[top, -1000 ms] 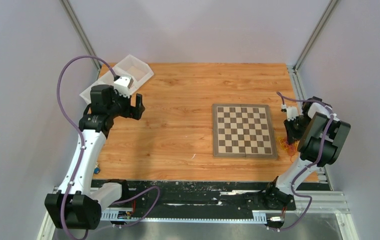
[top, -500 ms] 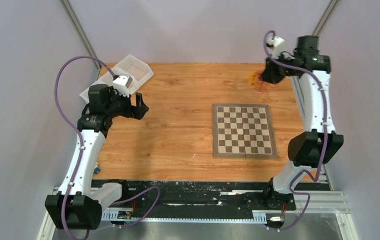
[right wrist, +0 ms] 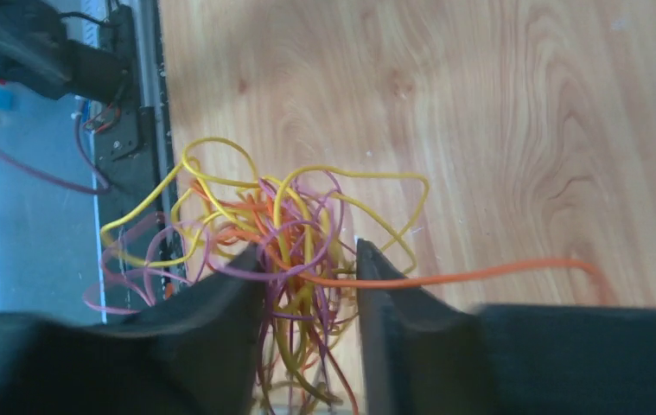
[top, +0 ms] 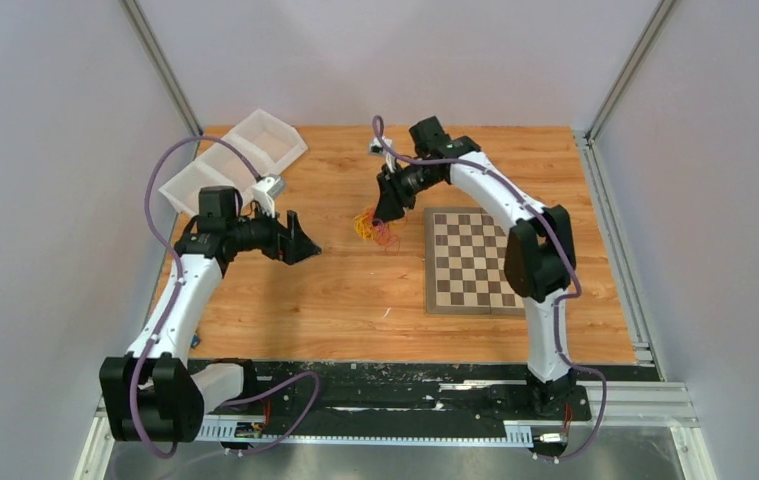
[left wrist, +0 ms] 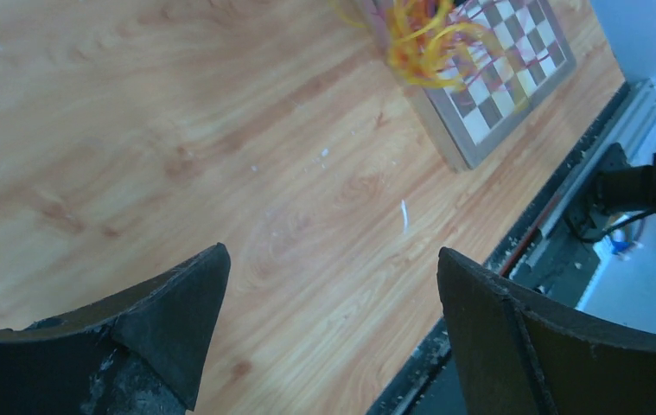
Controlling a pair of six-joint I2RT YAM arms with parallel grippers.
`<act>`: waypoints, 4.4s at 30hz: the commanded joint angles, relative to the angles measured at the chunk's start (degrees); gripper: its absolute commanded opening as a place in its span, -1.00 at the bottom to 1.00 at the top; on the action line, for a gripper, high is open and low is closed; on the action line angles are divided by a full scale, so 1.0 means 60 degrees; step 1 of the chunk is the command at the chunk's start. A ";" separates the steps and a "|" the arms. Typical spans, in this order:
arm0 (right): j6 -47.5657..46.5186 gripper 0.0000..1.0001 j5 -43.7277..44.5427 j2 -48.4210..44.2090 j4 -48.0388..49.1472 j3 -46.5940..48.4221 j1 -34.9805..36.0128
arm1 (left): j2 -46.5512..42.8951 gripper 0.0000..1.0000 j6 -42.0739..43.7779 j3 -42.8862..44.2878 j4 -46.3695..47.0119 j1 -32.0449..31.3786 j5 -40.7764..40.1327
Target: Untangle the cables
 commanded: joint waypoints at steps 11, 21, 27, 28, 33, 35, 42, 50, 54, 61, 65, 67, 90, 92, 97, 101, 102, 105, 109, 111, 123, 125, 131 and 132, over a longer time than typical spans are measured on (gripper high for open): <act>0.0844 0.43 0.0713 0.1494 0.1160 -0.1059 -0.0142 | 0.3259 0.82 -0.4068 -0.1556 0.3961 -0.0506 0.0464; 0.1575 0.13 0.0866 0.2393 0.2204 -0.0867 0.0356 | 0.7053 0.57 -0.4501 0.1156 0.4482 -0.1642 -0.0068; 0.1571 -0.35 0.1034 0.2271 0.2330 -0.1077 0.0266 | 0.7448 0.05 -0.3814 0.1801 0.3644 -0.2128 0.0011; 0.1530 -0.42 0.1074 0.2168 0.2318 -0.1123 0.0217 | 0.7355 -0.07 -0.3698 0.1684 0.3536 -0.2098 -0.0014; 0.1354 -0.96 0.1324 0.1431 0.2310 -0.1530 -0.0256 | 0.5973 -0.99 -0.2945 0.1110 0.2872 -0.1287 0.0296; 0.1203 -1.00 0.1552 0.1045 0.2283 -0.1844 -0.0441 | 0.5257 -1.00 -0.2799 0.0952 0.2603 -0.0571 0.0453; 0.0798 -1.00 0.2542 -0.0071 0.1913 -0.2418 -0.1461 | 0.2343 -1.00 -0.0737 0.1184 0.0433 0.1828 0.0077; 0.0386 -1.00 0.2792 -0.0914 0.1490 -0.2321 -0.2362 | 0.0990 -1.00 0.0349 0.2580 -0.0598 0.3959 0.0109; 0.0117 -1.00 0.2938 -0.0883 0.1326 -0.2542 -0.2359 | 0.0772 -1.00 -0.0526 0.3484 0.0202 0.4771 0.0421; -0.0336 -1.00 0.3204 -0.0612 0.1219 -0.2889 -0.2368 | 0.0855 -1.00 -0.2007 0.5181 0.1742 0.5587 0.0257; -0.0441 -0.99 0.3290 -0.0494 0.1146 -0.2925 -0.2366 | 0.1055 -1.00 -0.3163 0.5869 0.2790 0.5860 -0.0224; -0.0619 -0.98 0.3449 -0.0474 0.1103 -0.3086 -0.2367 | 0.1204 -1.00 -0.4099 0.6165 0.3362 0.6077 -0.0381; -0.0854 0.62 0.0127 -0.1002 0.0783 -0.0671 -0.1060 | 0.2067 -1.00 -0.6001 0.6384 0.4613 0.3056 0.2068; -0.0616 0.65 -0.0151 -0.0883 0.0912 0.0102 -0.0794 | 0.1881 -1.00 -0.5801 0.5837 0.4310 0.2625 0.2102; 0.0367 0.62 -0.0521 -0.0945 0.2570 0.1016 0.0195 | 0.1627 -1.00 -0.6064 0.4726 0.4445 0.1897 0.1947; 0.1541 0.38 -0.0573 -0.1347 0.5160 0.0871 0.0969 | 0.1640 -1.00 -0.6470 0.4549 0.4372 0.1705 0.1577; 0.1885 0.37 -0.0494 -0.1463 0.5849 0.0706 0.1138 | 0.1656 -1.00 -0.6673 0.4532 0.4313 0.1694 0.1487; 0.2582 0.55 0.0260 -0.1471 0.7296 0.0544 0.1621 | 0.1671 -1.00 -0.7033 0.4315 0.4301 0.1552 0.1598; 0.3197 0.62 0.0654 -0.0737 0.7535 0.1289 0.1808 | 0.1365 -1.00 -0.6894 0.3922 0.4182 0.1310 0.1574; 0.3445 0.36 0.0627 -0.0423 0.7538 0.1558 0.1816 | 0.1263 -1.00 -0.6898 0.3790 0.4182 0.1257 0.1528; 0.3161 0.50 0.1085 -0.0915 0.7326 0.0643 0.1478 | 0.0610 -0.96 -0.7365 0.3183 0.4766 0.1388 0.1530; 0.3395 0.53 0.0762 -0.0857 0.7334 0.0578 0.1519 | 0.0617 -0.97 -0.7446 0.3123 0.4874 0.1387 0.1528; 0.3699 0.44 0.0268 -0.0509 0.7360 0.0642 0.1722 | 0.0659 -0.97 -0.7490 0.3162 0.4908 0.1396 0.1505; 0.3715 0.41 0.0266 -0.0472 0.7371 0.0612 0.1773 | 0.0657 -0.97 -0.7499 0.3156 0.4916 0.1391 0.1501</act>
